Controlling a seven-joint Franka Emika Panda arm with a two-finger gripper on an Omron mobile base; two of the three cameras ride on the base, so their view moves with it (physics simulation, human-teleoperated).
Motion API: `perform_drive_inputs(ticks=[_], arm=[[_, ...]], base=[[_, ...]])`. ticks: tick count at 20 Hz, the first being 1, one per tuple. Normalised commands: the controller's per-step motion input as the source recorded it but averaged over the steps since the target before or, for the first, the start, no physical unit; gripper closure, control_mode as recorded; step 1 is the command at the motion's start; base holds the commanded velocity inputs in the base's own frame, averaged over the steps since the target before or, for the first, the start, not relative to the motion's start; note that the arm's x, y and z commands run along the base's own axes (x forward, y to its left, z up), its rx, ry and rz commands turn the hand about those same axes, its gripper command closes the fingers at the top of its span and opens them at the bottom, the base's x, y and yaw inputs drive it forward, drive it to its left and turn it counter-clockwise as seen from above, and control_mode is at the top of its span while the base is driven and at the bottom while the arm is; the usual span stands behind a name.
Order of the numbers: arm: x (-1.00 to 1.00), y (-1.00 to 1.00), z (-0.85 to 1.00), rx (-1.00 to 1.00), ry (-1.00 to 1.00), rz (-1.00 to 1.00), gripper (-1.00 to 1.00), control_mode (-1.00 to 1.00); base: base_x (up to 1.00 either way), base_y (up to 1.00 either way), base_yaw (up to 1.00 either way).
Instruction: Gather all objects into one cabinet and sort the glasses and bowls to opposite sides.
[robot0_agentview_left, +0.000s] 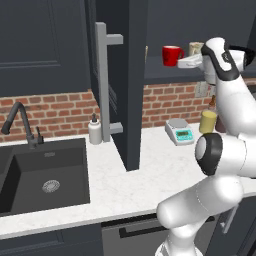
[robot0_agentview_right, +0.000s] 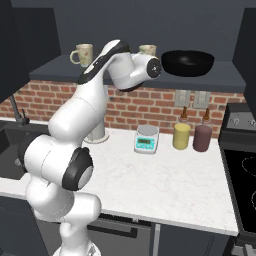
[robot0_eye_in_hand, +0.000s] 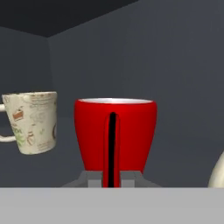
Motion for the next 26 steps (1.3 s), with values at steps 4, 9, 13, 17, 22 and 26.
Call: perform_drive_inputs(ticks=[4, 9, 13, 17, 22, 26], arm=[[0.08, -0.14, -0.08, 0.00, -0.02, 0.00, 1.00, -1.00], [0.00, -0.06, -0.03, 0.00, -0.03, 0.00, -1.00, -1.00], [-0.13, -0.04, -0.01, 0.00, -0.04, 0.00, -1.00, -1.00], [-0.61, 0.00, 0.00, 0.03, -0.06, 0.00, -1.00, -1.00], [-0.94, 0.01, 0.00, 0.08, -0.07, 0.00, -1.00, -1.00], [-1.00, 0.08, -0.04, 0.15, -0.09, 0.00, -1.00, -1.00]], base=[[0.00, 0.00, 0.00], [0.00, 0.00, 0.00], [0.00, 0.00, 0.00], [0.00, 0.00, 0.00], [0.00, 0.00, 0.00], [0.00, 0.00, 0.00]])
